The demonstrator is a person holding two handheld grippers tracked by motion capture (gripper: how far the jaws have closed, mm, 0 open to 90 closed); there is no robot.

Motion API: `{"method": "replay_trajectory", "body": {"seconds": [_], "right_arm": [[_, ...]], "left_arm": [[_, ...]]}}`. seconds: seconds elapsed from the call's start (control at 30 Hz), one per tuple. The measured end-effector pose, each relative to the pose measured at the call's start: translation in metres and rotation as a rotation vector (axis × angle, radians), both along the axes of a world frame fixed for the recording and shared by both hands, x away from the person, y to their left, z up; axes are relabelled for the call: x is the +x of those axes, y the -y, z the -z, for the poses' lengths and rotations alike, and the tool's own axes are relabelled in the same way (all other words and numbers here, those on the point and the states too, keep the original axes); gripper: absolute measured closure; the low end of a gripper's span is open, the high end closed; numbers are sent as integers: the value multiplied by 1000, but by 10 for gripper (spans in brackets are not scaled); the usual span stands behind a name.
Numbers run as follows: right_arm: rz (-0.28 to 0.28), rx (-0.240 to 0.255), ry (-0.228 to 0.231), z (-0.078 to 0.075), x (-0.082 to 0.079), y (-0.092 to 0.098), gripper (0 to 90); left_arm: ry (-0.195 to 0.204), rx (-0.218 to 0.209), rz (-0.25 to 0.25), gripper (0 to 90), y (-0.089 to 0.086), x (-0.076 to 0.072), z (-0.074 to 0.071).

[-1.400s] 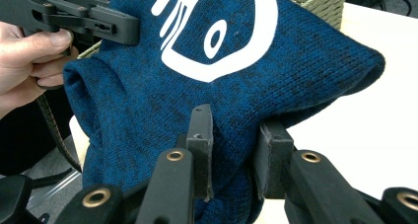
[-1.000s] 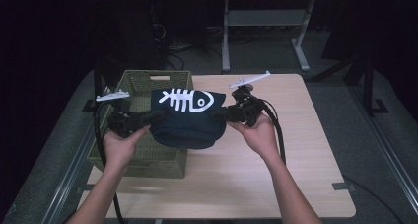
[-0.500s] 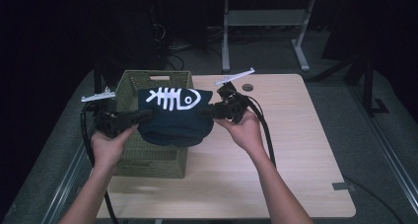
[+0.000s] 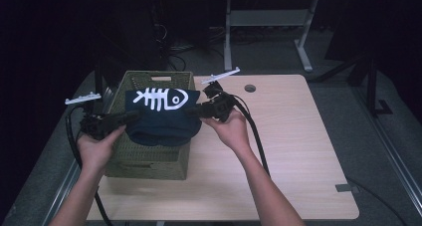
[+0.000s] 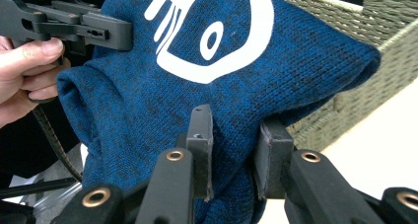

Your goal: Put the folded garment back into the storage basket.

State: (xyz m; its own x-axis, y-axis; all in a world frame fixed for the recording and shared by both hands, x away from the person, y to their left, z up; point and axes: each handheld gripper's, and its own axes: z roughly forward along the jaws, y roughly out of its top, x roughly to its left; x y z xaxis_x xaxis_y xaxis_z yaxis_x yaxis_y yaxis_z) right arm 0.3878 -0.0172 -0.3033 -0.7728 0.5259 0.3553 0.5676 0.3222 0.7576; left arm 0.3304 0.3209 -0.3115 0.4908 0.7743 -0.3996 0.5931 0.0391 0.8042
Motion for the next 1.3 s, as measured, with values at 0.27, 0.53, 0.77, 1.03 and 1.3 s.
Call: {"method": "replay_trajectory", "body": {"seconds": [0.27,0.53,0.77,1.03,1.3], "right_arm": [[-6,3,-4,4,5,-16,719],[-13,2,-7,7,7,-29,718],[-20,2,-2,8,8,-41,718],[-19,2,-3,13,10,-50,718],[-14,-10,0,19,11,-58,718]], "left_arm": [[-10,-2,-28,707,-13,-2,4],[-13,-2,-51,707,-24,-2,6],[-15,-3,-69,707,-33,-3,7],[-22,3,-88,706,-40,-3,10],[-41,22,-103,704,-45,0,16]]}}
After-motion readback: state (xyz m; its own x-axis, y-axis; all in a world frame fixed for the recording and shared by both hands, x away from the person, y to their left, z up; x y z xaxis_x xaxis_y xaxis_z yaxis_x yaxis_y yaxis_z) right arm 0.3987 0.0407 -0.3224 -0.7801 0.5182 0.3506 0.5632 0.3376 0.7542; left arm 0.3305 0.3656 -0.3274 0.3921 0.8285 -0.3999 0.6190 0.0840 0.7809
